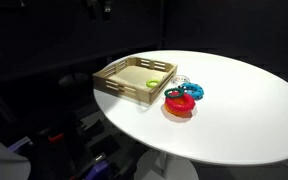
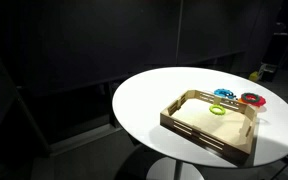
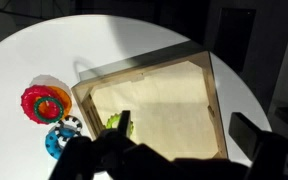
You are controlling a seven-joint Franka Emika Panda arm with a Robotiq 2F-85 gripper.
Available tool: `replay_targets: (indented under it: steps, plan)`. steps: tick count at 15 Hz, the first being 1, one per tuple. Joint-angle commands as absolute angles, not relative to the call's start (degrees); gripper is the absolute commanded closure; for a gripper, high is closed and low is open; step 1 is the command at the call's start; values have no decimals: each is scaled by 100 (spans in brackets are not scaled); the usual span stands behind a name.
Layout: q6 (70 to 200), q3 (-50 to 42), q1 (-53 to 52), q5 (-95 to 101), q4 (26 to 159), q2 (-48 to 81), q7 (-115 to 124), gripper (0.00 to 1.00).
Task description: Put the green object on the table
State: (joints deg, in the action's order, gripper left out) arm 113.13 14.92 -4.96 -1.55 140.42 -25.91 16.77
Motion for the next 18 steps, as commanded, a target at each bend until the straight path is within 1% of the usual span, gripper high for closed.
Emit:
replay_targets:
  steps: [1,18]
  plan:
    - [11304,1408,-589,-113,14030,-2581,1713,0]
    - [11292,1405,-565,-63,13934,-2528,1719,0]
